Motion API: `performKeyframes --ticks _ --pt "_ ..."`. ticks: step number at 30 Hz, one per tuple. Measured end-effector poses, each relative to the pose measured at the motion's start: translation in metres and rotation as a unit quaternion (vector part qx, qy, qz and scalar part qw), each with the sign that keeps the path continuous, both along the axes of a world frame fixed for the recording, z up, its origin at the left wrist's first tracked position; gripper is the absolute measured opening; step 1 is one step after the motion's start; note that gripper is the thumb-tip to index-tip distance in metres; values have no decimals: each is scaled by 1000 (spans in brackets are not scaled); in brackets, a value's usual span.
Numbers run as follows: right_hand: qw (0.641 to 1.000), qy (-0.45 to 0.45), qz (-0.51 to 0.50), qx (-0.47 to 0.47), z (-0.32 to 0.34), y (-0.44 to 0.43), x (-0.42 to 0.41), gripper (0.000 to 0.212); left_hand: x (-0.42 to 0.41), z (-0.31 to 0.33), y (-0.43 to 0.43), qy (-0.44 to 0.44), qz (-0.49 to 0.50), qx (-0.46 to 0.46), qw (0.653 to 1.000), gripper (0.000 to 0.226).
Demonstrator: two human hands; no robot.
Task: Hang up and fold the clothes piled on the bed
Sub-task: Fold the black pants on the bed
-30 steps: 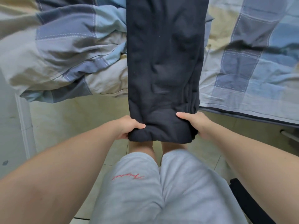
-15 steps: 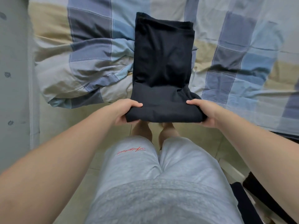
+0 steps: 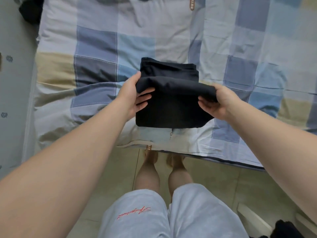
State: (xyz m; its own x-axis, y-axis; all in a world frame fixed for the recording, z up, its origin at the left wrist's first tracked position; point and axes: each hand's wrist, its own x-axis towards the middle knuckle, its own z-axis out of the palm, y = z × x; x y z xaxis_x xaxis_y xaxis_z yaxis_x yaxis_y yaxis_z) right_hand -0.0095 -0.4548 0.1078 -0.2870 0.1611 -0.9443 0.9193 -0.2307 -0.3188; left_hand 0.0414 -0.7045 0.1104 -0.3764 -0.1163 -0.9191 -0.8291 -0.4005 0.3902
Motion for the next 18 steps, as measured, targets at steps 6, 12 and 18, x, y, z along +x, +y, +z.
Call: performKeyframes --ticks 6,12,18 --pt "998 49 10 -40 -30 -10 -52 41 -51 -29 1 71 -50 -39 995 62" --pt "972 134 192 -16 -91 -32 -63 65 -69 -91 26 162 -189 -202 947 95" --pt "705 228 631 231 -161 -32 -28 77 -38 -151 26 199 -478 -510 686 101"
